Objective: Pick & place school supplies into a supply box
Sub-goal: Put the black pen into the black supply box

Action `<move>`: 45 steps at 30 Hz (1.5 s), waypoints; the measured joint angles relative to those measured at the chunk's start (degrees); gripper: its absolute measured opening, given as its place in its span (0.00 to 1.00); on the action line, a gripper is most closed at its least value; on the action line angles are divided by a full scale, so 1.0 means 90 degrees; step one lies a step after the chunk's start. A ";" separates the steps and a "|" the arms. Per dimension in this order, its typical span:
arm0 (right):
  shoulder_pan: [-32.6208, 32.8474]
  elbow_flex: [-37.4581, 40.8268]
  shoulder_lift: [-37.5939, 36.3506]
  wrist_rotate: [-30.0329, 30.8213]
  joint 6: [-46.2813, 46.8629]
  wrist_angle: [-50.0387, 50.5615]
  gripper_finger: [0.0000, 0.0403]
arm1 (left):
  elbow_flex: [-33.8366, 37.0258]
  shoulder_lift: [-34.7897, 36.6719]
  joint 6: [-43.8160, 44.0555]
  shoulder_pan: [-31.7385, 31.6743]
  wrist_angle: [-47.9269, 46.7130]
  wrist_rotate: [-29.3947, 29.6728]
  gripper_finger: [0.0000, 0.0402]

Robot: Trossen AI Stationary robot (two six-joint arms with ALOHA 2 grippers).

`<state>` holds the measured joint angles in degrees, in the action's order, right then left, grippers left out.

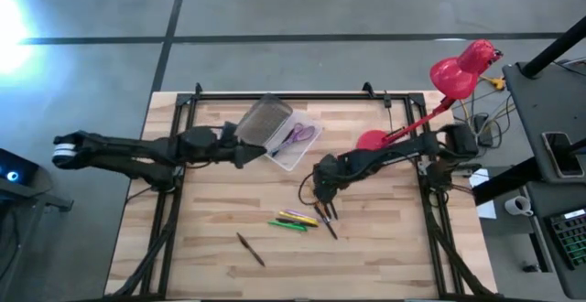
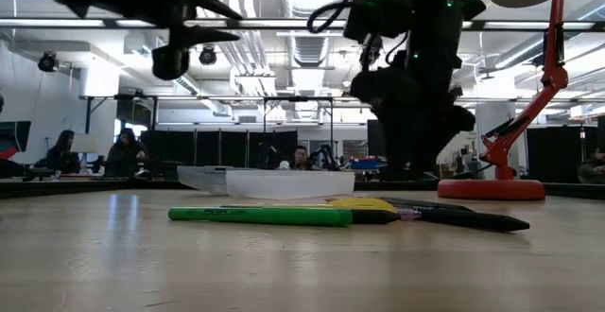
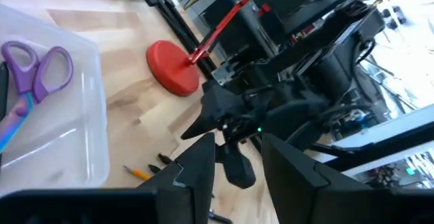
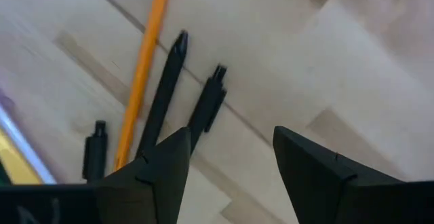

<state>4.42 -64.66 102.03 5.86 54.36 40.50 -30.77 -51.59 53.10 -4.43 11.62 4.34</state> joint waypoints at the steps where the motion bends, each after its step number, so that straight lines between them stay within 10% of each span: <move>1: 0.0062 -0.0059 0.0098 -0.0022 0.0179 0.0043 0.50 | 0.0103 0.0131 0.0000 0.0006 -0.0005 0.0008 0.26; 17: 0.0555 -0.0649 0.1135 -0.0321 0.2617 0.0116 0.42 | 0.0705 0.1409 -0.0197 0.0003 -0.0043 -0.0670 0.26; 26: 0.0566 -0.0574 0.0753 -0.0211 0.2817 0.0200 0.24 | 0.0717 0.1411 -0.0233 0.0006 -0.0026 -0.1496 0.26; 45: 0.0612 -0.0610 0.1234 -0.0115 0.2305 0.0223 0.32 | 0.0725 0.1409 -0.0508 0.0003 -0.0026 -0.1448 0.26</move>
<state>9.93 -70.14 113.13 4.83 75.10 42.51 -24.25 -38.92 48.53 -4.40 11.39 -8.69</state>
